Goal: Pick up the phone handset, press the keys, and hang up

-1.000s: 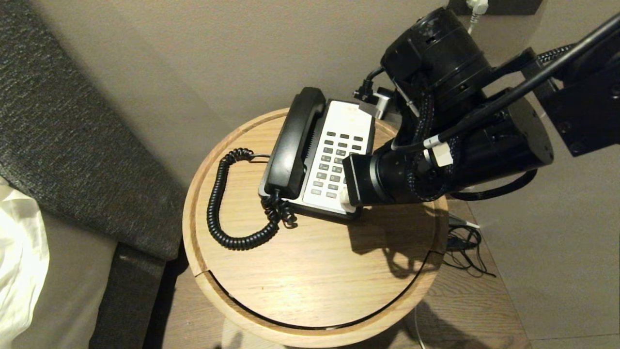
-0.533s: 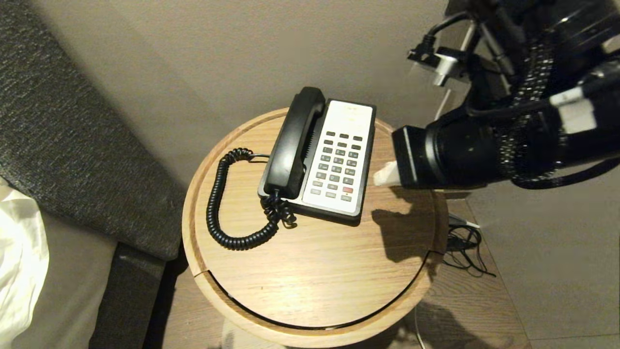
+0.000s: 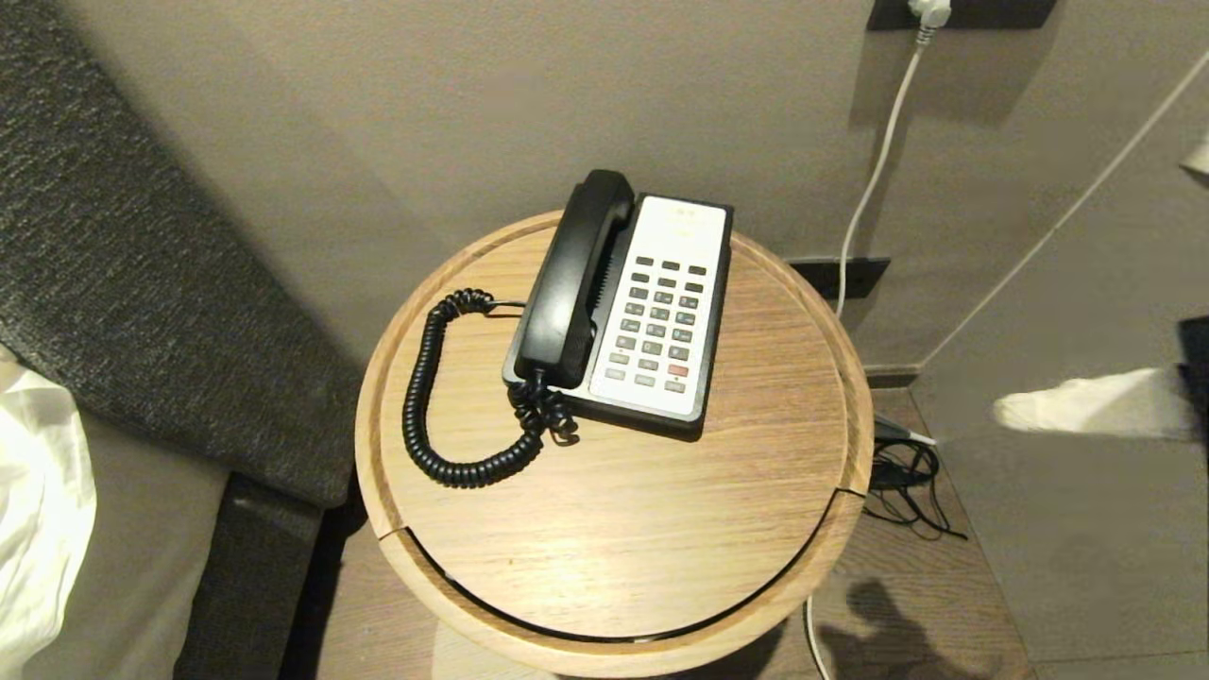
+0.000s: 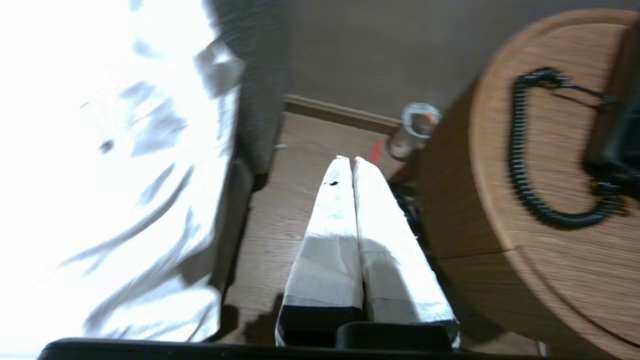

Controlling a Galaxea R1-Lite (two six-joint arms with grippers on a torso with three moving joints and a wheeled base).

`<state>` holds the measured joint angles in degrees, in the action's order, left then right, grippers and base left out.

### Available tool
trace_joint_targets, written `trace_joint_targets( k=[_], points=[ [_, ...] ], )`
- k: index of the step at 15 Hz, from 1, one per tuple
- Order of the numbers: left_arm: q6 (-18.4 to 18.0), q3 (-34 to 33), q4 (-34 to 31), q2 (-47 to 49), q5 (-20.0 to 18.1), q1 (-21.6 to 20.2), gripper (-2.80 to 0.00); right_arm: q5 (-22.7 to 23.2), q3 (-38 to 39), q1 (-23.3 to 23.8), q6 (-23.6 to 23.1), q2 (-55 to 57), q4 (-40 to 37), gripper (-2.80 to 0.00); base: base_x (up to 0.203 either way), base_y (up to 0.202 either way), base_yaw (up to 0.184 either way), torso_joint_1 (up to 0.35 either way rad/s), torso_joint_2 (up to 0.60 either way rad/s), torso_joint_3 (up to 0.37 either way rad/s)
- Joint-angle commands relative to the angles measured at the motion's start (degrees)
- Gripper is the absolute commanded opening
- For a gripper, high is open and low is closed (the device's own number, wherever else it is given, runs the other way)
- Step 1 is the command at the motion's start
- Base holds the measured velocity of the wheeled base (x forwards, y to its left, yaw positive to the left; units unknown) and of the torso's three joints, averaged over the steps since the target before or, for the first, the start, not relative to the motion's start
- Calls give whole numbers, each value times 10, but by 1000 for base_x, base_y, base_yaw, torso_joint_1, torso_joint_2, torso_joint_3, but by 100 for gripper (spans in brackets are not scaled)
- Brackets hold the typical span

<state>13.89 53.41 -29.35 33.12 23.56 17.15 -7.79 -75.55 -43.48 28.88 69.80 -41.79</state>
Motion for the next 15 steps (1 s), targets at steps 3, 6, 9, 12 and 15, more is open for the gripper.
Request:
trace_joint_targets(
  k=[3,6,9,12,15],
  points=[
    [-3,-72,-9,-110,-25,-102,-280,2,95,95,4,-214,-37,-280,0,0,0,0,0,0],
    [-3,-113,-11,-156,-46,-131,-280,7,127,160,4,-313,-83,-280,0,0,0,0,0,0],
    [-1,-151,-12,-194,-51,-151,-280,11,156,230,2,-400,-125,-280,0,0,0,0,0,0],
    [-7,-190,-21,-243,-62,-166,-280,20,173,286,1,-471,-174,-280,0,0,0,0,0,0],
    [-25,-217,-36,-295,-81,-169,-280,24,190,341,0,-531,-193,-280,0,0,0,0,0,0]
  ],
)
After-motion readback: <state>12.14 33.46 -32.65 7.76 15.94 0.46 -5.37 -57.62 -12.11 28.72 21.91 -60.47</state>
